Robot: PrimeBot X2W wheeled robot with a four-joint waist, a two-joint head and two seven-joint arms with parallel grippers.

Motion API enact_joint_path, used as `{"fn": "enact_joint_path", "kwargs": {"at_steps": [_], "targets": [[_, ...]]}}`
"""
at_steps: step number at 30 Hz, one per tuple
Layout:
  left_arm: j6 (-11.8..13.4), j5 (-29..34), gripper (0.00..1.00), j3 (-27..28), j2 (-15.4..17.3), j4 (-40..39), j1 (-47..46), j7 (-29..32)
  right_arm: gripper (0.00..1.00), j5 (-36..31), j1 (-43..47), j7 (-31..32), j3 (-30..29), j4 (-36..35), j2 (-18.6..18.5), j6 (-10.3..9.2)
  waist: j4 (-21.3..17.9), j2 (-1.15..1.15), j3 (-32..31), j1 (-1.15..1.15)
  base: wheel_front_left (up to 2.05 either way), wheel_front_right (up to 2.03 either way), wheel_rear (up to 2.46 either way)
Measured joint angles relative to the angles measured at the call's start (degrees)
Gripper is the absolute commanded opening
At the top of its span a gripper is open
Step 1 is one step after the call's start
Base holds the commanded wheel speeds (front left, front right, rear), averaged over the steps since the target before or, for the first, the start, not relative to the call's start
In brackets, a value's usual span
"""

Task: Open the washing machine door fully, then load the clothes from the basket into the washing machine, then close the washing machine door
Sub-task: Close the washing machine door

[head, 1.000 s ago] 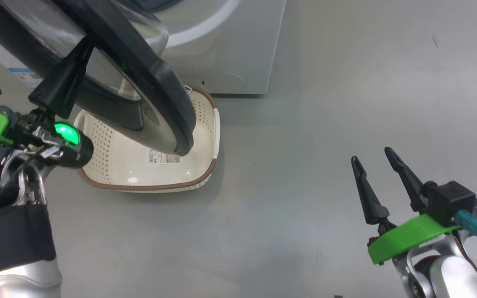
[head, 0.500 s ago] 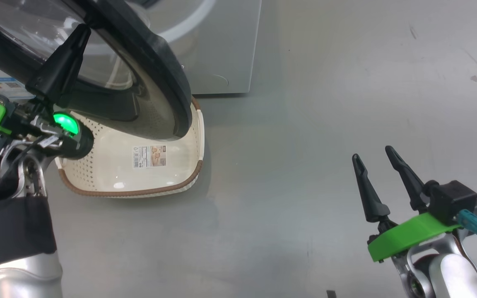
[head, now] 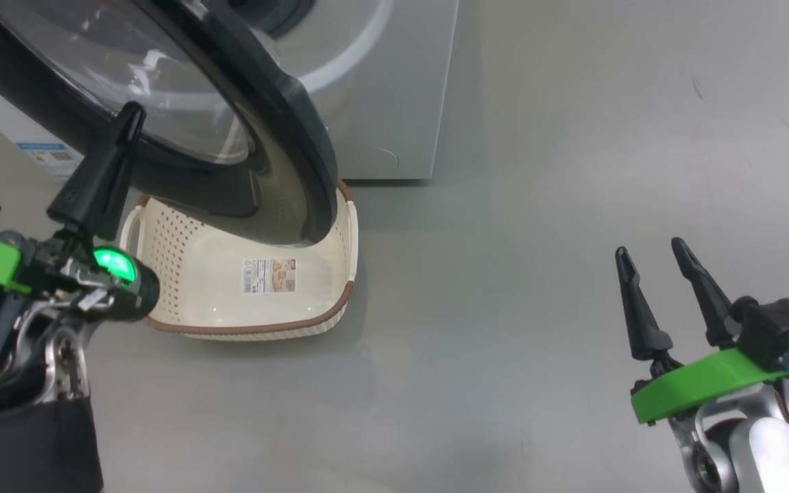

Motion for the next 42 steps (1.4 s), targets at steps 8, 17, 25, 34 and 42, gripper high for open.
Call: {"fn": "enact_joint_path", "kwargs": {"at_steps": [8, 17, 25, 34, 42], "targets": [[0.0, 7.01, 1.0, -4.93, 0.09, -3.99, 8.34, -7.69, 1.0, 0.0, 0.36, -0.53, -0.97, 0.38, 0.02, 0.0, 1.12, 0.0, -3.21, 0.0, 0.0, 0.0, 0.0], [0.0, 25.17, 1.0, -11.77, 2.45, -2.67, 15.86, -20.09, 1.0, 0.0, 3.03, -0.49, -2.2, 0.77, 0.1, 0.0, 1.92, 0.0, -7.45, 0.0, 0.0, 0.0, 0.0], [0.0, 41.59, 1.0, -18.87, 6.71, 3.15, 20.35, -35.06, 1.0, -0.01, 6.54, 0.16, -2.47, 0.54, 0.21, 0.0, 2.44, 0.0, -11.66, 0.0, 0.0, 0.0, 0.0], [3.74, 57.38, 1.0, -23.36, 9.03, 7.36, 22.36, -43.31, 1.0, -0.12, 9.37, 1.36, -2.46, -0.49, 0.37, 0.0, 2.1, 0.0, -15.03, 0.0, 0.0, 0.0, 0.0], [9.4, 69.97, 1.0, -28.04, 11.55, 7.71, 24.02, -45.32, 1.0, -0.12, 10.29, 1.7, -2.45, -1.38, 0.4, 0.0, 1.27, 0.0, -15.72, 0.0, 0.0, 0.0, 0.0]]}}
